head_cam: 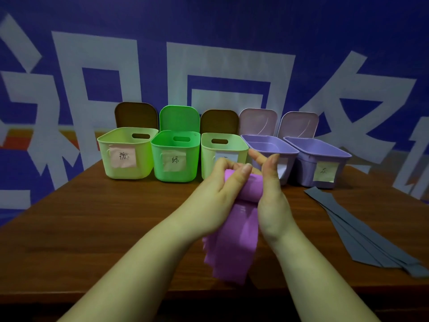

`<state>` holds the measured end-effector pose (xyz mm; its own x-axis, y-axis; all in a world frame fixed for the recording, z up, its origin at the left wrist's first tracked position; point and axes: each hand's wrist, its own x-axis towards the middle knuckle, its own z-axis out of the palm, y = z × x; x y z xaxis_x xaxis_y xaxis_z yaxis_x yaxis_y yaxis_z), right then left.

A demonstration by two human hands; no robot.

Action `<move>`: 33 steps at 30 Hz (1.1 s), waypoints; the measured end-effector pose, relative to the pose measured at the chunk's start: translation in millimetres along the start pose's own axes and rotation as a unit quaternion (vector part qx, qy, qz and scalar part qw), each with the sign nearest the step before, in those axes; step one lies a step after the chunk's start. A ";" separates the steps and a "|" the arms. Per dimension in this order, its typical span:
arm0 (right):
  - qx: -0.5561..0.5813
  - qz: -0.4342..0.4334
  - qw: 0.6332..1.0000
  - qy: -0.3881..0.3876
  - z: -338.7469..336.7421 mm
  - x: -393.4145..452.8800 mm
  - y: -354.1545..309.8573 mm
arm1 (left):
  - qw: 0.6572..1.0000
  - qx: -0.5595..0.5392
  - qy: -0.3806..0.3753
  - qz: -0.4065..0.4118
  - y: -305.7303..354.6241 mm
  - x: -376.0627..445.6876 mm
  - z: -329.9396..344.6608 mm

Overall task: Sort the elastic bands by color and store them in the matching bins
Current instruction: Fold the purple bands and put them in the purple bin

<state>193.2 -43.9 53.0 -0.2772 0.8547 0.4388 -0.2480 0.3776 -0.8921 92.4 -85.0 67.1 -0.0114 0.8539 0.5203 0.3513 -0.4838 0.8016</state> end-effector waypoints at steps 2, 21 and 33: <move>-0.033 -0.009 0.999 -0.001 2.2 2.0 -0.5 | 1.000 -0.028 0.010 0.007 -3.0 0.0 -0.2; -0.206 -0.133 0.969 0.034 -8.8 4.0 11.2 | 0.998 -0.001 0.005 -0.063 -25.4 12.7 6.0; -0.122 -0.116 0.986 -0.006 -13.6 6.7 24.3 | 0.948 -0.315 0.011 -0.047 -31.4 5.9 10.2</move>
<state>198.0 -24.2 32.8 -0.2511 0.7321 0.6332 -0.0756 0.6374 -0.7668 90.8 -62.8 42.0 -0.0364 0.8981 0.4383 -0.2816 -0.4301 0.8578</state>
